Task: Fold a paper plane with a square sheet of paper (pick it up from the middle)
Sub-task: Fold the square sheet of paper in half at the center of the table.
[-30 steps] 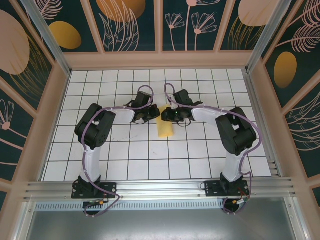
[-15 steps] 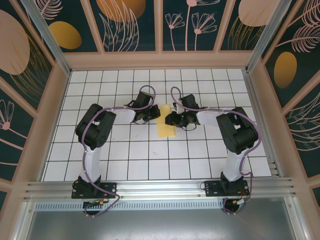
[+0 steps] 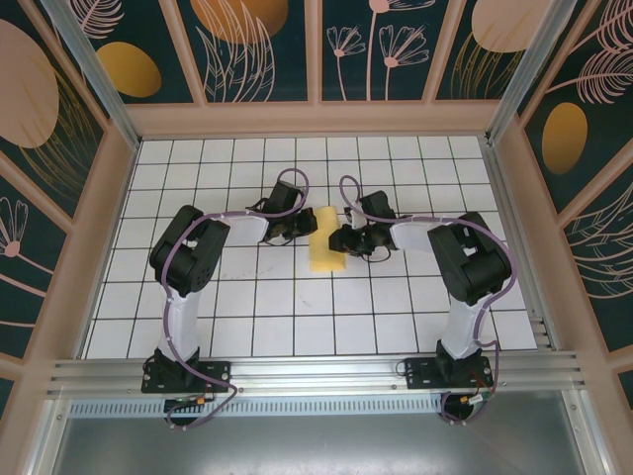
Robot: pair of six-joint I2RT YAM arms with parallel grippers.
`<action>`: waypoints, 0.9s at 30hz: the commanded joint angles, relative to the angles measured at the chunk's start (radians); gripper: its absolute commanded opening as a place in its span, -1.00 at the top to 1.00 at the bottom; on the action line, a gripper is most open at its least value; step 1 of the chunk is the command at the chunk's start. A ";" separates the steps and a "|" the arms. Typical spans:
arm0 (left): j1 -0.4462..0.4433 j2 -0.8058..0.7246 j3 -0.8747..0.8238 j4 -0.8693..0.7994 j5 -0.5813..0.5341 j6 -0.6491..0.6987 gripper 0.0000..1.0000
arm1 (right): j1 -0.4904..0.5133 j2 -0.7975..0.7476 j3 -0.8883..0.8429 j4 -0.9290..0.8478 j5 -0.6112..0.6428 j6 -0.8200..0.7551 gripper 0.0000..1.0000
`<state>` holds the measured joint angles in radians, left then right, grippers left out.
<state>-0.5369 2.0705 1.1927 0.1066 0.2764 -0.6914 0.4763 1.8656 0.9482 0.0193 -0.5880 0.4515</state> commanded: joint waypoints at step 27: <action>0.007 0.080 -0.036 -0.150 -0.132 -0.003 0.97 | 0.016 -0.127 -0.126 -0.115 -0.036 -0.077 0.67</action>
<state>-0.5407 2.0708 1.1927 0.1070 0.2611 -0.6922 0.4797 1.7889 0.8444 -0.0170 -0.6037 0.3939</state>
